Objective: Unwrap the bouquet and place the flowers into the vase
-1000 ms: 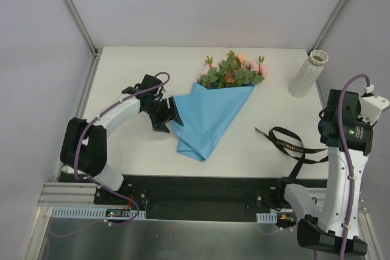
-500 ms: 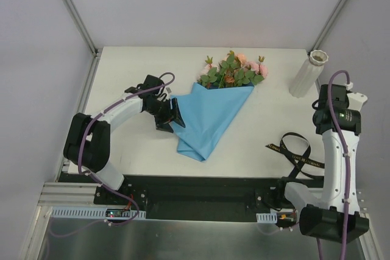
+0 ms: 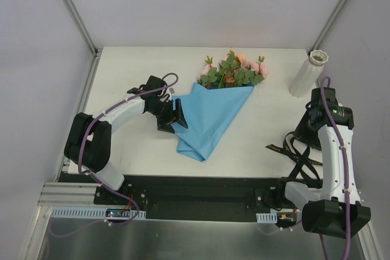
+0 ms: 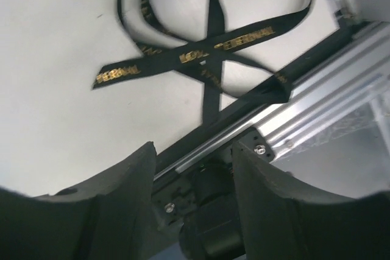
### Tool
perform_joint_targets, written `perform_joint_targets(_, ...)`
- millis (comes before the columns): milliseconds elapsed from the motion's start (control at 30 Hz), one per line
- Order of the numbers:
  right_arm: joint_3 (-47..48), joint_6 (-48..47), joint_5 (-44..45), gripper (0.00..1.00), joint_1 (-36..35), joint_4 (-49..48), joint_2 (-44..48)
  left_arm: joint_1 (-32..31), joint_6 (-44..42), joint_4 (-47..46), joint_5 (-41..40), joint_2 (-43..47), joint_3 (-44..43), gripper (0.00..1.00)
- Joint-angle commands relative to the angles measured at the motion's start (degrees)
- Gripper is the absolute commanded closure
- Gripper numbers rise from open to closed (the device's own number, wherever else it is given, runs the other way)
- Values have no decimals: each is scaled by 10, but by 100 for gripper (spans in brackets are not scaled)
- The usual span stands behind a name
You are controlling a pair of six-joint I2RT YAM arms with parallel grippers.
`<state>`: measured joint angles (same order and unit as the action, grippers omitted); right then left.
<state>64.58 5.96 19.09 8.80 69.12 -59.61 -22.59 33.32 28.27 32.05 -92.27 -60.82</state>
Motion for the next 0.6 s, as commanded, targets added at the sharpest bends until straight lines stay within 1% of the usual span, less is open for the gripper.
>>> perform_joint_targets(0, 39, 49, -146, 43, -54, 68, 6, -7, -7, -2, -4, 21, 7, 34)
perform_joint_targets(33, 42, 73, -161, 43, -70, 73, 9, -8, -7, -2, -6, 25, 6, 34)
perform_joint_targets(67, 48, 86, -172, 43, -106, 80, 12, -9, -7, -3, -10, 26, 5, 36)
perform_joint_targets(133, 55, 108, -185, 41, -155, 79, 13, -11, -3, -2, -15, 31, 6, 37)
perform_joint_targets(167, 68, 111, -186, 40, -200, 86, 10, -11, 6, -2, -15, 32, 16, 36)
perform_joint_targets(200, 77, 114, -185, 40, -219, 94, 6, -11, 15, -2, -15, 38, 24, 35)
perform_joint_targets(233, 85, 115, -185, 40, -257, 98, -4, -11, 37, -2, -18, 51, 32, 32)
perform_joint_targets(300, 100, 117, -191, 39, -289, 107, -11, -12, 48, -2, -30, 69, 54, 29)
perform_joint_targets(333, 102, 116, -209, 39, -314, 107, -17, -12, 53, -2, -35, 73, 58, 29)
perform_joint_targets(400, 117, 110, -215, 39, -337, 113, -20, -12, 58, -3, -45, 75, 69, 29)
perform_joint_targets(433, 121, 107, -214, 39, -356, 112, -22, -13, 69, -14, -47, 73, 73, 29)
perform_joint_targets(567, 125, 102, -215, 39, -384, 91, -14, -14, 100, -59, -88, 66, 82, 34)
